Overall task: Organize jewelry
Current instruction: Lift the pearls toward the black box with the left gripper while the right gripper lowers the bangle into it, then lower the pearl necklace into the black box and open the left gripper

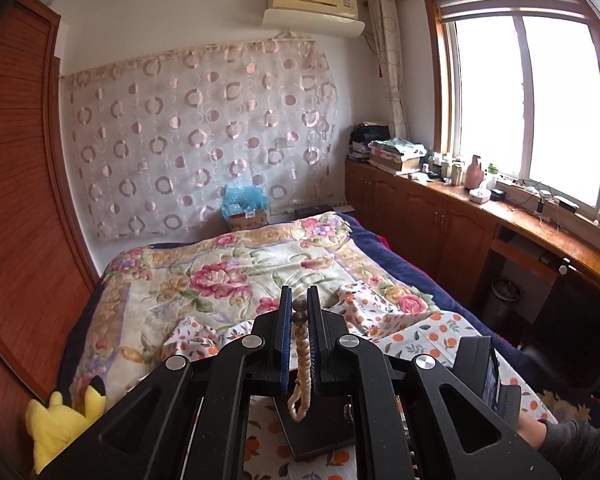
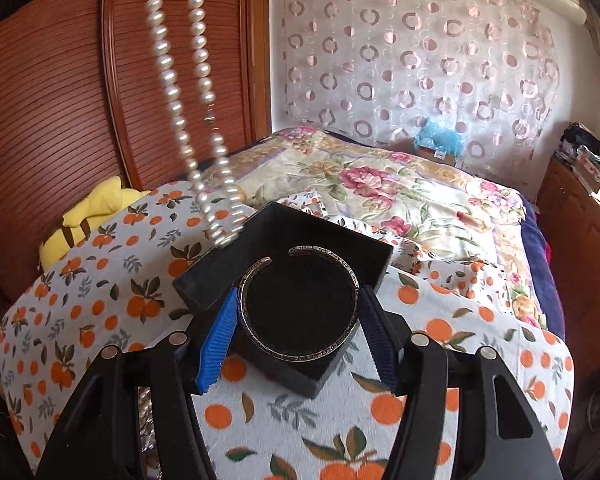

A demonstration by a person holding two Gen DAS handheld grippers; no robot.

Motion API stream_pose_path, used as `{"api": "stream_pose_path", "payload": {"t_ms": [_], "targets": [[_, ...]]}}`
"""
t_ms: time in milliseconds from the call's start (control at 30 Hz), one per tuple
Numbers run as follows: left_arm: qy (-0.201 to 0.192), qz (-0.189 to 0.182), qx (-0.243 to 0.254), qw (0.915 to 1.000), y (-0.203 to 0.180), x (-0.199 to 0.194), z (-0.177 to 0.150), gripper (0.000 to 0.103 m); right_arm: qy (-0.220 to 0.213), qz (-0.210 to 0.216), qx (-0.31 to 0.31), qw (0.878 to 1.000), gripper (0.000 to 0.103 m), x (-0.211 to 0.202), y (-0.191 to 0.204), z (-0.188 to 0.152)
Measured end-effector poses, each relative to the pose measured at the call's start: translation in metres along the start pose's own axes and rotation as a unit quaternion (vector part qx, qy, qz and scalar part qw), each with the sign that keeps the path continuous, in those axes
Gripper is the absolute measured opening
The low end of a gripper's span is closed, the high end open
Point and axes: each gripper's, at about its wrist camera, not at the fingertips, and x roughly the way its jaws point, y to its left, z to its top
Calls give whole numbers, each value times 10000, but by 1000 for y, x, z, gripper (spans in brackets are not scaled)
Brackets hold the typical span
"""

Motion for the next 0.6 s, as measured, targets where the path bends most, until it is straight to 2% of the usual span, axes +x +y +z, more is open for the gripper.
{"api": "stream_pose_path", "payload": {"t_ms": [100,200,267,600], "targets": [[77,59,6,10000,0,10,-7,7,65,3,-13,10000,63,9,-1,1],[199,59,-25,9998,1,22,-16,7,38,50,4,10000,71,10,-2,0],[292,72,-24,9995,2,31,-24,7,29,76,20,10000,71,7,-3,-3],[671,118,-68,9977,9,63,-53,7,-17,-194,297,9994,71,-32,-9,-38]]}}
